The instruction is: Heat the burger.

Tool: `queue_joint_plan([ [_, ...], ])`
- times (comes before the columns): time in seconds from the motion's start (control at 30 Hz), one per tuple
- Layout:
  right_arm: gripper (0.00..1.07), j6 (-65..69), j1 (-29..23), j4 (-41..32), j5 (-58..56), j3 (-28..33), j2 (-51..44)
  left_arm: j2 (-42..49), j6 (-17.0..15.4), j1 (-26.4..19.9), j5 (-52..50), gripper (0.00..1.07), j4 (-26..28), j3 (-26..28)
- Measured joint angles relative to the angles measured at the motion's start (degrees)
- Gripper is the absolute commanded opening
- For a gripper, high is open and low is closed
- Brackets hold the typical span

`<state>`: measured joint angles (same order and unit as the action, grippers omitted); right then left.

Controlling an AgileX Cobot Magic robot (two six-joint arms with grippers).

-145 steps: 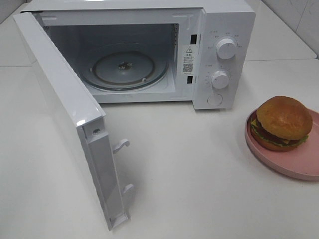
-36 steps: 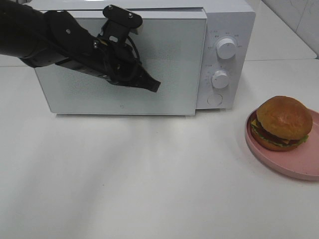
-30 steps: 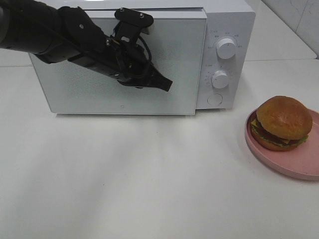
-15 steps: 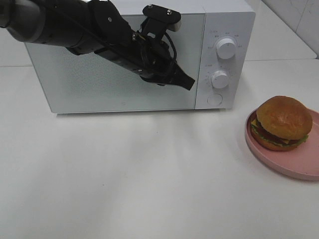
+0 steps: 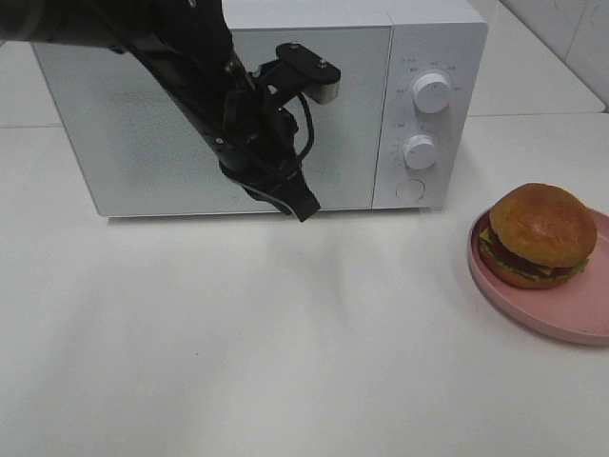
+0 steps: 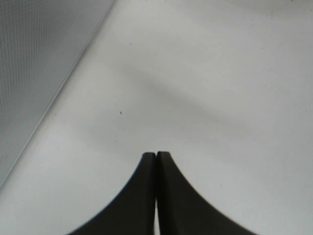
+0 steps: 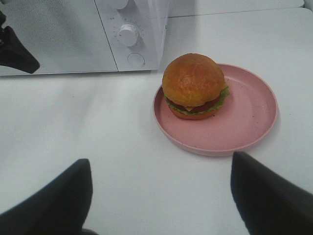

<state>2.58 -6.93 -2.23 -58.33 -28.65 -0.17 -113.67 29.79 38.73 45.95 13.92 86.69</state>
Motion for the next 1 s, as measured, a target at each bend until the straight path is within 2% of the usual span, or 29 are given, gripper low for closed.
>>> queue_joint_plan([
  [0.03, 0.73, 0.0, 0.0, 0.0, 0.0, 0.0, 0.0, 1.0, -1.7, 0.0, 1.8, 0.00, -0.8, 0.0],
  [0.07, 0.73, 0.0, 0.0, 0.0, 0.0, 0.0, 0.0, 1.0, -1.7, 0.0, 1.8, 0.00, -0.8, 0.0],
  [0.1, 0.73, 0.0, 0.0, 0.0, 0.0, 0.0, 0.0, 2.9, -5.2, 0.0, 5.0, 0.00, -2.1, 0.0],
  [0.13, 0.73, 0.0, 0.0, 0.0, 0.0, 0.0, 0.0, 3.9, -7.0, 0.0, 6.8, 0.00, -2.8, 0.0],
  [0.17, 0.73, 0.0, 0.0, 0.0, 0.0, 0.0, 0.0, 3.9, -7.0, 0.0, 6.8, 0.00, -2.8, 0.0],
  [0.2, 0.73, 0.0, 0.0, 0.0, 0.0, 0.0, 0.0, 5.8, -9.9, 0.0, 10.3, 0.00, -4.4, 0.0],
  [0.23, 0.73, 0.0, 0.0, 0.0, 0.0, 0.0, 0.0, 5.8, -9.9, 0.0, 10.3, 0.00, -4.4, 0.0],
  [0.3, 0.73, 0.0, 0.0, 0.0, 0.0, 0.0, 0.0, 8.6, -13.3, 0.0, 15.5, 0.00, -7.1, 0.0],
  [0.33, 0.73, 0.0, 0.0, 0.0, 0.0, 0.0, 0.0, 8.6, -13.3, 0.0, 15.5, 0.00, -7.1, 0.0],
  [0.37, 0.73, 0.0, 0.0, 0.0, 0.0, 0.0, 0.0, 10.3, -15.4, 0.0, 18.8, 0.00, -9.1, 0.0],
  [0.4, 0.73, 0.0, 0.0, 0.0, 0.0, 0.0, 0.0, 10.3, -15.4, 0.0, 18.8, 0.00, -9.1, 0.0],
  [0.47, 0.73, 0.0, 0.0, 0.0, 0.0, 0.0, 0.0, 12.9, -18.0, -0.1, 22.7, 0.00, -12.1, 0.0],
  [0.6, 0.73, 0.0, 0.0, 0.0, 0.0, 0.0, 0.0, 15.3, -19.6, -1.5, 23.5, 0.00, -13.0, 0.0],
  [0.67, 0.73, 0.0, 0.0, 0.0, 0.0, 0.0, 0.0, 17.5, -20.1, -4.8, 23.6, 0.00, -12.0, 0.0],
  [0.7, 0.73, 0.0, 0.0, 0.0, 0.0, 0.0, 0.0, 17.5, -20.1, -4.8, 23.6, 0.00, -12.0, 0.0],
  [0.73, 0.73, 0.0, 0.0, 0.0, 0.0, 0.0, 0.0, 19.2, -20.2, -8.4, 23.7, 0.00, -10.5, -0.3],
  [0.77, 0.73, 0.0, 0.0, 0.0, 0.0, 0.0, 0.0, 19.2, -20.2, -8.4, 23.7, 0.00, -10.5, -0.3],
  [0.8, 0.73, 0.0, 0.0, 0.0, 0.0, 0.0, 0.0, 21.1, -20.3, -12.5, 23.7, 0.00, -9.2, -1.3],
  [0.83, 0.73, 0.0, 0.0, 0.0, 0.0, 0.0, 0.0, 22.0, -20.3, -14.1, 23.7, 0.00, -8.5, -2.1],
  [0.87, 0.73, 0.0, 0.0, 0.0, 0.0, 0.0, 0.0, 22.0, -20.3, -14.1, 23.7, 0.00, -8.5, -2.1],
  [0.9, 0.73, 0.0, 0.0, 0.0, 0.0, 0.0, 0.0, 23.9, -20.3, -17.8, 23.7, 0.00, -7.7, -3.8],
  [0.93, 0.73, 0.0, 0.0, 0.0, 0.0, 0.0, 0.0, 23.9, -20.3, -17.8, 23.7, 0.00, -7.7, -3.8],
  [0.97, 0.73, 0.0, 0.0, 0.0, 0.0, 0.0, 0.0, 26.4, -20.7, -21.4, 23.7, 0.00, -7.4, -6.2],
  [1.0, 0.73, 0.0, 0.0, 0.0, 0.0, 0.0, 0.0, 27.7, -20.9, -22.7, 23.7, 0.00, -7.4, -7.3],
])
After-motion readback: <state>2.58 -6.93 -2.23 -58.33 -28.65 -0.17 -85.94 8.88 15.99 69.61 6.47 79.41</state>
